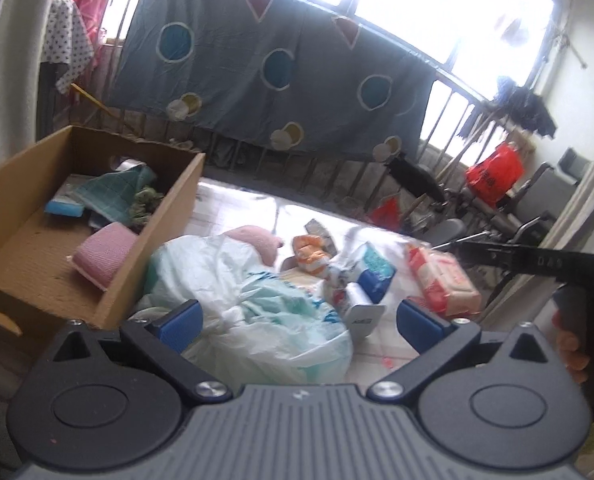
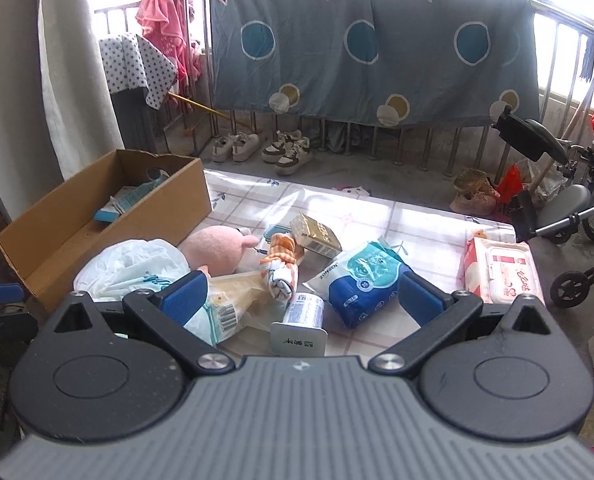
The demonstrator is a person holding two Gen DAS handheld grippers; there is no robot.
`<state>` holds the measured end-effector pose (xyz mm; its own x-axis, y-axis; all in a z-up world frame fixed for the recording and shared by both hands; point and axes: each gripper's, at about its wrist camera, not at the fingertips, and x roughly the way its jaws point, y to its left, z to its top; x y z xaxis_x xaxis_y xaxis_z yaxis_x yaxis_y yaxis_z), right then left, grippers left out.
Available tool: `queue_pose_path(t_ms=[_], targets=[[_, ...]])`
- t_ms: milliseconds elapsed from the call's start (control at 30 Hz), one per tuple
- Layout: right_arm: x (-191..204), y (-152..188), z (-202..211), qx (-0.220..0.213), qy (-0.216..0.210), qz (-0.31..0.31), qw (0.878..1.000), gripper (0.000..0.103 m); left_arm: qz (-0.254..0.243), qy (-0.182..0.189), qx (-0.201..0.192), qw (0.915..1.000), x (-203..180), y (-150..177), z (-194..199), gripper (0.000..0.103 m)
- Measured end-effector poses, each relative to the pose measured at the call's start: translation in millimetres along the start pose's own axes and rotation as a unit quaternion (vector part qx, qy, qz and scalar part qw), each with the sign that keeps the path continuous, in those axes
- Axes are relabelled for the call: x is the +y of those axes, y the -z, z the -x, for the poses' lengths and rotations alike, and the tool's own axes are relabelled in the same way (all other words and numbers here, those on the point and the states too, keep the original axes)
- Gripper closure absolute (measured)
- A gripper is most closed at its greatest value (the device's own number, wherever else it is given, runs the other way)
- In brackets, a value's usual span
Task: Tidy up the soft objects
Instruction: 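Move both open grippers back over the items on the table, then grasp the white yogurt cup with the right gripper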
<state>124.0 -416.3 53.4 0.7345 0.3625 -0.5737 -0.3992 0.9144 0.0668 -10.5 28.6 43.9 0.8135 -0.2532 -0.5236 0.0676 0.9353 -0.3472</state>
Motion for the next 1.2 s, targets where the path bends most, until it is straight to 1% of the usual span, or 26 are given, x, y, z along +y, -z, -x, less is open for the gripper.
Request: queue_pose_path(t_ms=[100,233,300,400,500,567,733,800,900,933,967,1000,1067,1100,1133,1167,1200], targets=[[-10.4,5.3,4.6,-0.015,-0.035,-0.016,0.999,0.001,-0.017,-0.010,0.001,0.9998,-7.8,-0.6,-3.9,0.000],[-29.6,15.6,3.6,-0.021,-0.077,-0.066,0.995,0.001,-0.040,-0.014,0.014,0.9990,-15.4,-1.9,-12.2,0.000],[-38.6,21.8,1.2,-0.020,-0.081,-0.088,0.993,0.001,-0.052,-0.016,0.019,0.9983,-19.2,-3.1,-17.6,0.000],[-46.9,32.9,-3.0,-0.019,-0.083,-0.101,0.991,0.001,-0.081,-0.020,0.014,0.9964,-28.0,-5.1,-24.9,0.000],[-53.1,42.3,-10.5,-0.014,-0.086,-0.108,0.990,0.001,-0.117,-0.013,0.008,0.9930,-40.2,-6.5,-32.1,0.000],[-58.6,48.0,-17.4,-0.012,-0.091,-0.117,0.989,0.001,-0.139,-0.009,0.012,0.9902,-50.8,-6.6,-39.8,0.000],[-71.2,62.4,-43.3,0.007,-0.108,-0.141,0.984,0.001,-0.176,0.008,0.035,0.9838,-73.1,-1.0,-66.2,0.001],[-73.6,67.1,-58.4,0.018,-0.117,-0.143,0.983,0.001,-0.184,0.008,0.049,0.9816,-79.7,1.3,-81.2,0.003],[-76.0,72.3,-83.9,0.036,-0.133,-0.149,0.979,0.002,-0.192,-0.003,0.065,0.9792,-82.9,3.1,-104.2,0.009],[-77.6,73.9,-92.1,0.040,-0.139,-0.151,0.978,0.004,-0.192,-0.004,0.070,0.9788,-84.4,3.1,-111.5,0.015],[-79.2,75.6,-99.8,0.043,-0.147,-0.152,0.977,0.009,-0.192,-0.003,0.075,0.9785,-84.0,2.6,-117.3,0.019],[-80.9,76.1,-106.5,0.046,-0.154,-0.150,0.975,0.011,-0.191,-0.002,0.081,0.9782,-84.3,2.4,-123.2,0.021],[-85.6,78.2,-117.8,0.049,-0.167,-0.146,0.974,0.022,-0.192,0.004,0.093,0.9769,-84.8,2.2,-133.2,0.033],[-89.9,79.0,-122.3,0.052,-0.174,-0.146,0.973,0.025,-0.196,0.008,0.100,0.9756,-87.7,2.7,-138.4,0.035],[-94.1,79.8,-126.3,0.054,-0.180,-0.147,0.971,0.029,-0.201,0.014,0.106,0.9737,-90.8,4.2,-143.1,0.040],[-98.6,80.9,-129.9,0.055,-0.186,-0.148,0.970,0.035,-0.208,0.017,0.110,0.9718,-94.0,5.7,-147.4,0.043],[-102.9,82.1,-133.6,0.056,-0.195,-0.148,0.968,0.039,-0.216,0.019,0.115,0.9694,-97.9,7.5,-151.4,0.044]])
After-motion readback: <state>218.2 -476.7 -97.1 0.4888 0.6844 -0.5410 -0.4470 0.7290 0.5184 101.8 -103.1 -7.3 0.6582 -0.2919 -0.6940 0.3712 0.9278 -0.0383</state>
